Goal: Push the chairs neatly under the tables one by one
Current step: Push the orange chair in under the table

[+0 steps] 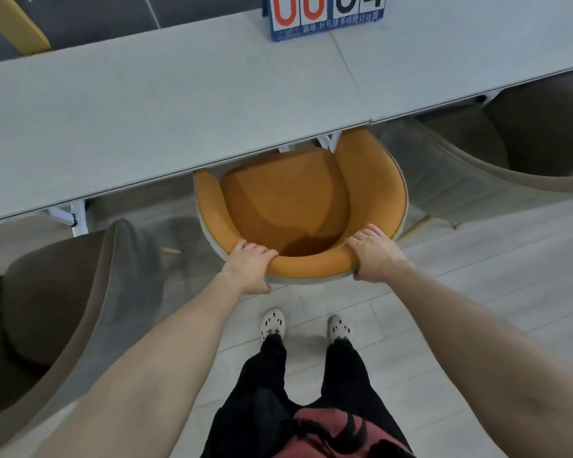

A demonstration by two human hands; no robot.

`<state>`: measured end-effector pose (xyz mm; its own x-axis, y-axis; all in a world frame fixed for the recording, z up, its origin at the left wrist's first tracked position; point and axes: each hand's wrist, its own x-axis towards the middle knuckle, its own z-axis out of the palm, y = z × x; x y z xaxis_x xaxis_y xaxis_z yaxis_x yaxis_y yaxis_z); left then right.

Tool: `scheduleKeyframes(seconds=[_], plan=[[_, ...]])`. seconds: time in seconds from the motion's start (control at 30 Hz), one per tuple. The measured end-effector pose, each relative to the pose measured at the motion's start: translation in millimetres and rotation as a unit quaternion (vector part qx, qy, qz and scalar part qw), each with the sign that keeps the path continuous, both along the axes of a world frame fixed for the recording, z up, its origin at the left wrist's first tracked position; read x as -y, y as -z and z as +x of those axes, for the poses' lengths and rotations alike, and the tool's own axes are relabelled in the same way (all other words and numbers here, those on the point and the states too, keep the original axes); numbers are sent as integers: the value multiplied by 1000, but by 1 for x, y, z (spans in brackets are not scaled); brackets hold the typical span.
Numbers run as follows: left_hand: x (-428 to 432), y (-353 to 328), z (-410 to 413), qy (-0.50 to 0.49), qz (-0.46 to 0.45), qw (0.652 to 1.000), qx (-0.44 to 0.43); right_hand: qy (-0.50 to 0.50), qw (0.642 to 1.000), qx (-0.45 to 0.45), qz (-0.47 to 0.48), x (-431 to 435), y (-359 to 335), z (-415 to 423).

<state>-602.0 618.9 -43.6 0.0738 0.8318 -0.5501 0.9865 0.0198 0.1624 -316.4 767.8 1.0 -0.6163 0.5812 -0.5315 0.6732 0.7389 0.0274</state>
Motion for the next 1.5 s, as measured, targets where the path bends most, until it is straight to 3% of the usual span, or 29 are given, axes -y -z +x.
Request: scheduleKeyframes(seconds=[0.3,0.67,1.5], plan=[[-1,5,36,-101,27,994,-15,-97,993,-66,-15,-32,27,14],[10,6,50,-140,31,989,-15,-96,991,-84,-28,-30,34,16],[147,4,118,-138,46,989,-24,-114,992,-52,-2,103,47,83]])
